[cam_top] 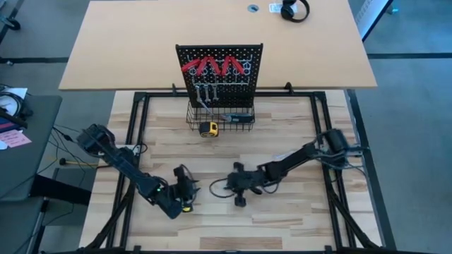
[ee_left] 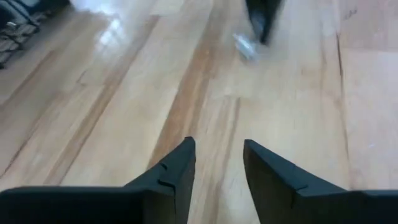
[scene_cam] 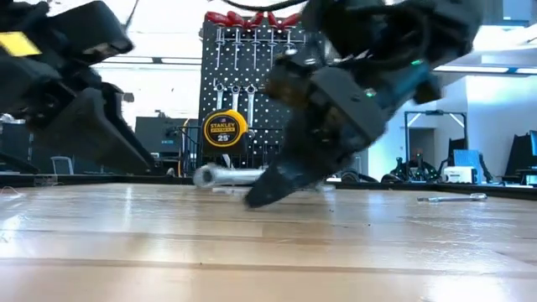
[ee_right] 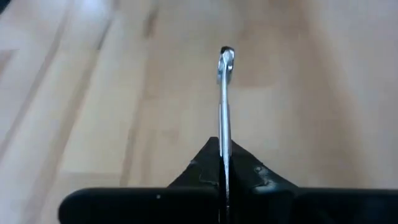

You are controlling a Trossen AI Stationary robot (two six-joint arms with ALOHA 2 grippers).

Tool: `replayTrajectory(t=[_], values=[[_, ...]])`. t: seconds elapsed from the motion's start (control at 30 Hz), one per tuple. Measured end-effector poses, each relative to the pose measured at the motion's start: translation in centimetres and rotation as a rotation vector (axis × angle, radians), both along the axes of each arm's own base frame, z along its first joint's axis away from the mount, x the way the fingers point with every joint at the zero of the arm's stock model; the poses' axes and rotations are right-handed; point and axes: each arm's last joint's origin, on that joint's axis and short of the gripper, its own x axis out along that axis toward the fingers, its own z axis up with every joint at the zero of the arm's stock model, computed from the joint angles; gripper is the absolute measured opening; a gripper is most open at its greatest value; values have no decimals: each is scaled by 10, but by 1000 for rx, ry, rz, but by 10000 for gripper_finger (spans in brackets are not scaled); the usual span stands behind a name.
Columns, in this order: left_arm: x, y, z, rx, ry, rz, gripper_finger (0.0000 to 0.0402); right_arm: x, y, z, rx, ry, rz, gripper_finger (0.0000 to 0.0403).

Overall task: Hang tools onto peg board
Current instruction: Hang the wrench into the pegboard

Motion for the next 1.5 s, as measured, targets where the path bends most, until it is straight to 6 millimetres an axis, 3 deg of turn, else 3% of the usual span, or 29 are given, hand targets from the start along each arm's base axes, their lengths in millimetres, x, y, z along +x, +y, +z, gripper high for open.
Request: replayTrajectory(t=[0.23,0.43,0.67,0.9,1.13,1.33,1.5], values=[[-8,-3,0,33,-106,65,128,-42,-20,46,-82,-387,-296,12],[-3,-2,3,46,-130,57,127,-43,-60,88,2,-719,-444,12],[-1,-1,4,46,-132,62,126,-25,-115,110,29,-807,-619,12],[-1,-1,4,46,-129,59,126,-20,-156,124,127,-863,-680,12],[-1,0,4,51,-127,60,126,-19,-172,127,174,-861,-733,12],[-1,0,4,54,-130,63,125,-22,-189,118,189,-782,-801,12],[-1,0,4,69,-142,78,125,-21,-196,119,243,-769,-748,12]])
